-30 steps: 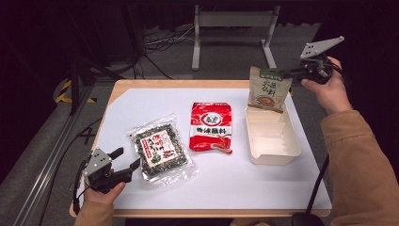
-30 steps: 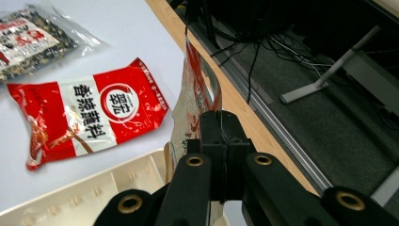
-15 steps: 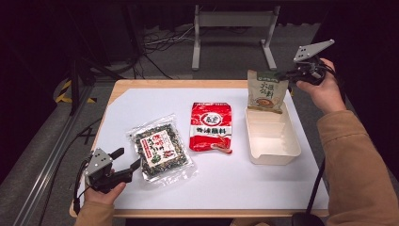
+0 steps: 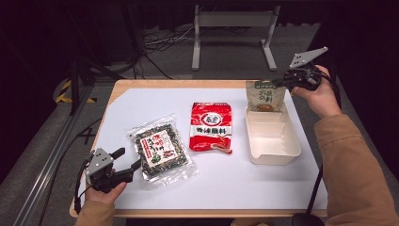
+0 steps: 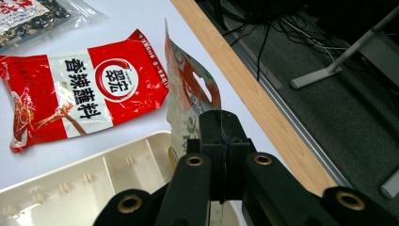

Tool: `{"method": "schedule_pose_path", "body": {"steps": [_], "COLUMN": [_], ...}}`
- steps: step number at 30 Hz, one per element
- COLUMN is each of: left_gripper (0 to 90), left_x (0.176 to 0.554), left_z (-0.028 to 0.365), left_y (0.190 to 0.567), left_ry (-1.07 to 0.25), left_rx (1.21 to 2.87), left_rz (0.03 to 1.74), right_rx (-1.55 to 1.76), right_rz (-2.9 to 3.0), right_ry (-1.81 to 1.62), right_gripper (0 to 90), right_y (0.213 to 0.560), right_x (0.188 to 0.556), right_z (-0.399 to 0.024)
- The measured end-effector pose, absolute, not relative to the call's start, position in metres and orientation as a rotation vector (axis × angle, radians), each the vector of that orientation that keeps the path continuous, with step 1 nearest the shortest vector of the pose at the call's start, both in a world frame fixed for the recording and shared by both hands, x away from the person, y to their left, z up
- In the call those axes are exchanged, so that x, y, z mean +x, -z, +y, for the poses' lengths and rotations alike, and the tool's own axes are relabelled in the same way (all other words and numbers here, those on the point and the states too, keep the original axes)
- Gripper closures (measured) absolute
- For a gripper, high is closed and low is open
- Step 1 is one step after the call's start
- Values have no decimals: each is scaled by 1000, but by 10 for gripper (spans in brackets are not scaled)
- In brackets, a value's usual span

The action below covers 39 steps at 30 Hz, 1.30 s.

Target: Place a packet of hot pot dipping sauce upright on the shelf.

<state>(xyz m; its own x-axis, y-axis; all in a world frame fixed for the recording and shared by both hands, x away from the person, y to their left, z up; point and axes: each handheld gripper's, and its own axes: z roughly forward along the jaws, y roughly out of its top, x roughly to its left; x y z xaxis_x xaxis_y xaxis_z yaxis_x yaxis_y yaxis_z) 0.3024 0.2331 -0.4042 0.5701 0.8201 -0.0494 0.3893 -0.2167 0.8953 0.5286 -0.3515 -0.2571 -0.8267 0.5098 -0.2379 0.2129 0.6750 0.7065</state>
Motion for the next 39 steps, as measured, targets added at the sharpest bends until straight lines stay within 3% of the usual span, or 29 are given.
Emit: {"method": "schedule_pose_path", "body": {"steps": [36,39], "left_gripper": [270,270], "left_x": [307,308], "left_z": [227,226], "left_y": [405,405], "left_ry": [-539,-531], "left_rx": [1835,1832], "left_rz": [963,963], "right_rx": [745,728], "right_rz": [2429,2431], "right_ry": [-995,-965], "right_gripper": [896,852], "right_y": [285,283], "right_x": [524,522], "right_z": [-369,-365]}}
